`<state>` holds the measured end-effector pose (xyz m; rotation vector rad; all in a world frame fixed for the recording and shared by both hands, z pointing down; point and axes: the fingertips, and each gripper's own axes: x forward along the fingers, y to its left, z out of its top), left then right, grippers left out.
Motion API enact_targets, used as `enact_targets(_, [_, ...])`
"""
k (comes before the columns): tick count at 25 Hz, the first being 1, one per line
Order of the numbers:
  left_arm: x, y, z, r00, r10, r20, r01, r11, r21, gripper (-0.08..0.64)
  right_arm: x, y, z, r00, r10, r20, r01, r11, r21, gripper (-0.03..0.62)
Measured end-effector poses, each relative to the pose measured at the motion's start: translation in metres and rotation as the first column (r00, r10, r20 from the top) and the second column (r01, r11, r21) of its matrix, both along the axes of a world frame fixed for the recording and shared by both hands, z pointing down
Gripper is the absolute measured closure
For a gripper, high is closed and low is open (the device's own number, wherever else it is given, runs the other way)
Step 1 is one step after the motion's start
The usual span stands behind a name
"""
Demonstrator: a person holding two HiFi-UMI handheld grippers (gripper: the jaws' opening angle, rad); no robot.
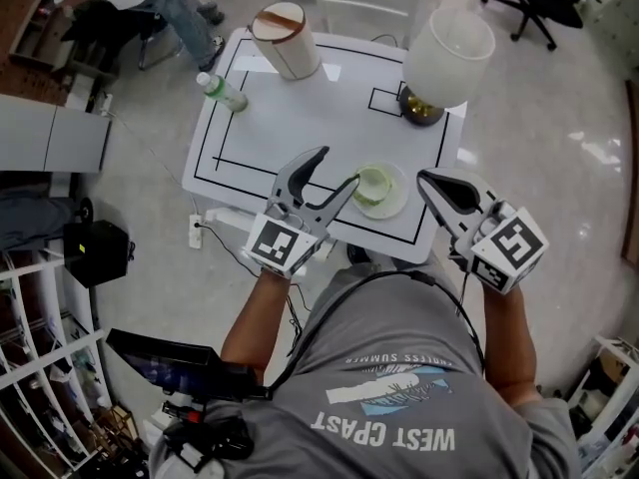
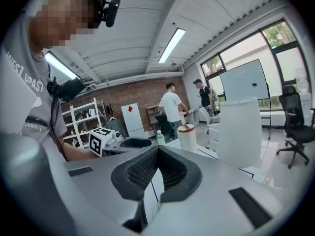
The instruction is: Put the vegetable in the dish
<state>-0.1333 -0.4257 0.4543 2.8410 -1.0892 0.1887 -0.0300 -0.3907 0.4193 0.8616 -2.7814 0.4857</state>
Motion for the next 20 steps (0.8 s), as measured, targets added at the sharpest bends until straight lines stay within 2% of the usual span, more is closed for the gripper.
enact_targets(2, [-0.016,0.006,-0.030,0.996,-0.019,-0.085,0.021,1.000,0.021,0.382,-0.005,0.002,-0.016,1.000,-0.010,0.025,0.009,0.999,0.044,0.586])
enact_targets(3, [-0.024,0.010,-0.043,0.992,-0.026,-0.125,0.030,0.999,0.032,0.411,-0.007,0.004,-0.023,0.999,-0.018,0.034,0.016,0.998,0.064,0.586])
enact_targets(6, [-0.046,0.019,-0.069,0.979,-0.057,-0.197,0.069,0.996,0.057,0.428,-0.016,0.011,-0.040,0.998,-0.042,0.049,0.036,0.993,0.112,0.586])
enact_targets(11, [-0.069,0.028,-0.081,0.973,-0.106,-0.204,0.124,0.989,0.080,0.428,-0.024,0.020,-0.054,0.997,-0.060,0.053,0.051,0.987,0.151,0.586])
enact_targets(20, [-0.091,0.056,-0.097,0.971,-0.129,-0.203,0.151,0.984,0.098,0.428,-0.032,0.045,-0.069,0.998,-0.059,0.037,0.052,0.984,0.169,0.586])
